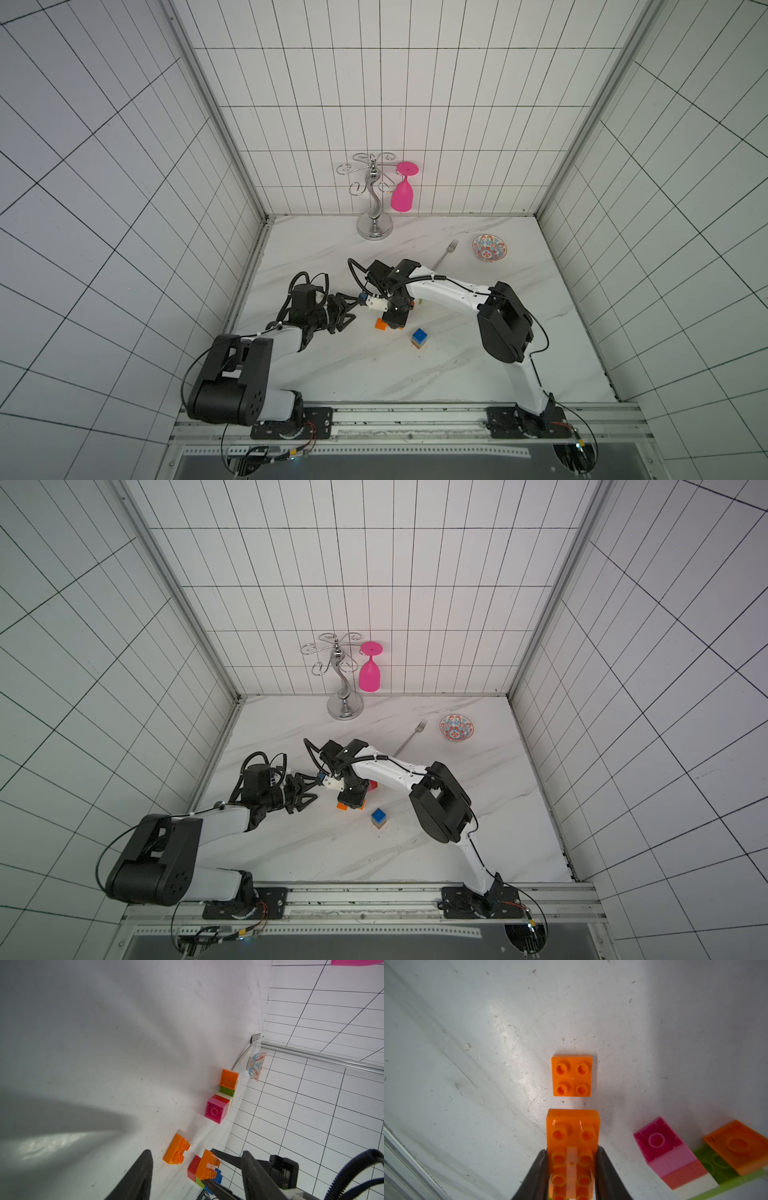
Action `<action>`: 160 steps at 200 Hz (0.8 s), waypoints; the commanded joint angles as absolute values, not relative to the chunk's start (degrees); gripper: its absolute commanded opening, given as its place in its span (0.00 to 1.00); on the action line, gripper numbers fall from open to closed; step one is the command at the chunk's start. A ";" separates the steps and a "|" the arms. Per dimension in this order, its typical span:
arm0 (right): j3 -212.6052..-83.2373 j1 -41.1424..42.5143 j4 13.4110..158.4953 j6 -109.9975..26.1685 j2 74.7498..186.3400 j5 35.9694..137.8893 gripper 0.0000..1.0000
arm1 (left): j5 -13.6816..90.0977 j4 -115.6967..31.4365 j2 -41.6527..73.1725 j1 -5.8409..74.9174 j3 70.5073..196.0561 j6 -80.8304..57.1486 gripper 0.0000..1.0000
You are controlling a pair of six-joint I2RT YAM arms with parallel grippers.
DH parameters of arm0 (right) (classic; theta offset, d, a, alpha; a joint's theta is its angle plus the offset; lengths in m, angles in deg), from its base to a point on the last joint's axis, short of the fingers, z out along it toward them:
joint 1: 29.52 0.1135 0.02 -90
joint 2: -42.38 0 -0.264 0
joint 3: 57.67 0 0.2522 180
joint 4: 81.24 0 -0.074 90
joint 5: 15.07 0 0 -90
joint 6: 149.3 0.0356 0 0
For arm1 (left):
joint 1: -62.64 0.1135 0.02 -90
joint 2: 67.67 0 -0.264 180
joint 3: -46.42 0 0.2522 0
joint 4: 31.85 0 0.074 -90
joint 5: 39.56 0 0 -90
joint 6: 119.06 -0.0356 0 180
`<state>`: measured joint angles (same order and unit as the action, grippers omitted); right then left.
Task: Assemble the letter r with lego
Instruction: Assemble the lego brick with the lego brick.
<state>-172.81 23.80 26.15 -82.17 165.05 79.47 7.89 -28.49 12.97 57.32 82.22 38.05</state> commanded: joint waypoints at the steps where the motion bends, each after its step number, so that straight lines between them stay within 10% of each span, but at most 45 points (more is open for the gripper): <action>1: -175.60 24.71 23.81 -81.65 166.86 77.74 0.00 | 6.53 -26.37 13.69 58.42 81.77 38.82 0.60; 160: -178.23 25.63 23.17 -81.09 171.03 77.23 0.00 | 5.53 -27.84 13.55 61.32 80.85 36.59 0.59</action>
